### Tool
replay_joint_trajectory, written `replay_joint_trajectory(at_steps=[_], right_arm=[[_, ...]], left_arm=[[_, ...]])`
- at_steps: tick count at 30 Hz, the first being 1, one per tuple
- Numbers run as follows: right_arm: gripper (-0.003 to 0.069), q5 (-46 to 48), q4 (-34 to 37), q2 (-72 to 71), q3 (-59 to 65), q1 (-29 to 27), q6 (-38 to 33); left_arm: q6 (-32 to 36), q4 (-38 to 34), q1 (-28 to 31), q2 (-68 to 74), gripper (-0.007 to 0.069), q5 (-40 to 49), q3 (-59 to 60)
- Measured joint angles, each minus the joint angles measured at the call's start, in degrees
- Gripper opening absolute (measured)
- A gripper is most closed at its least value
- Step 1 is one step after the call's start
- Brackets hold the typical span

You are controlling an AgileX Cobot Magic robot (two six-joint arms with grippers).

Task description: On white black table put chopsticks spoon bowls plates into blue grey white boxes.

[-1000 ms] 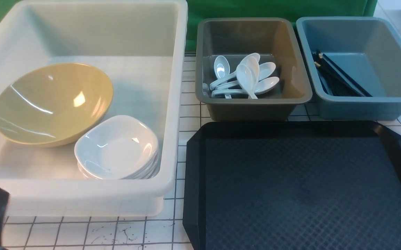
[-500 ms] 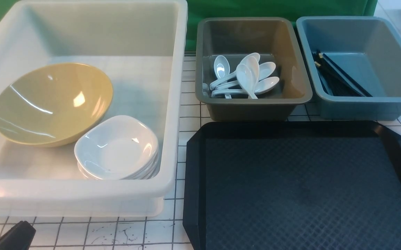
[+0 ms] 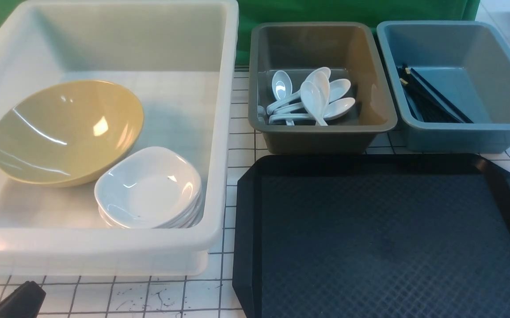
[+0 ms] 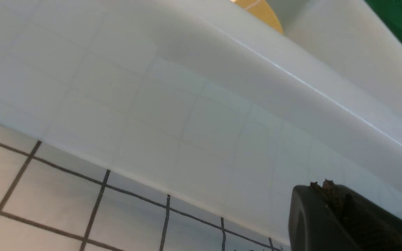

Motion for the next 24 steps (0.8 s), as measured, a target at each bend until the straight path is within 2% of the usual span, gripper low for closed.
replay_joint_trajectory(at_steps=[24], right_arm=[[0.0164,0.00,0.00,0.00,0.00,0.00,0.00]], left_arm=[[0.00,-0.16,0.11,0.00,-0.0001,0.23,-0.04]])
